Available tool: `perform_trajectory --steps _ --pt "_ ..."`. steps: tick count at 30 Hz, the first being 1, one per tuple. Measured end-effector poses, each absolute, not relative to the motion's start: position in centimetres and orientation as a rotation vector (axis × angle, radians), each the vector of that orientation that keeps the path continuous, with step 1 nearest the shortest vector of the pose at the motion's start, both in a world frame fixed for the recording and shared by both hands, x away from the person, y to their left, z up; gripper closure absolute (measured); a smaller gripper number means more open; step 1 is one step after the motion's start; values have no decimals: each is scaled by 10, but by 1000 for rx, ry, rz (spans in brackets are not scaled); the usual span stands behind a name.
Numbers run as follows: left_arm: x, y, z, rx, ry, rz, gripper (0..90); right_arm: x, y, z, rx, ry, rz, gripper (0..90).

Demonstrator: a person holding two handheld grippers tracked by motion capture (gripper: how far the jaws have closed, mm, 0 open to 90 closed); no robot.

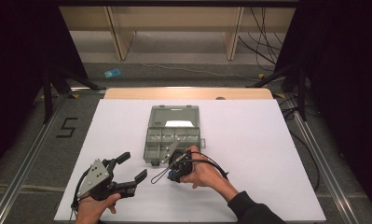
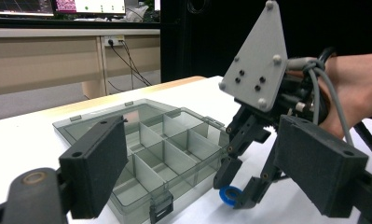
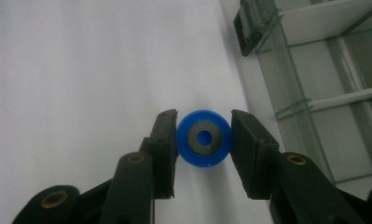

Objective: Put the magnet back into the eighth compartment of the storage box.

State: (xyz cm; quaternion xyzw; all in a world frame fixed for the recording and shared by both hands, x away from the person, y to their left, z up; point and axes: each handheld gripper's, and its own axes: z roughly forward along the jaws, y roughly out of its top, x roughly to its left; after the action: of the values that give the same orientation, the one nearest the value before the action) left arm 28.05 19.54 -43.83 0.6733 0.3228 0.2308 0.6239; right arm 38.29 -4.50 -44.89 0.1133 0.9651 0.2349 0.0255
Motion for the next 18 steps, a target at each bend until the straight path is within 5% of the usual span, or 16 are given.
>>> perform_trajectory --steps 18 --pt "280 195 -438 1547 738 531 166 394 -67 -415 395 2866 856 627"
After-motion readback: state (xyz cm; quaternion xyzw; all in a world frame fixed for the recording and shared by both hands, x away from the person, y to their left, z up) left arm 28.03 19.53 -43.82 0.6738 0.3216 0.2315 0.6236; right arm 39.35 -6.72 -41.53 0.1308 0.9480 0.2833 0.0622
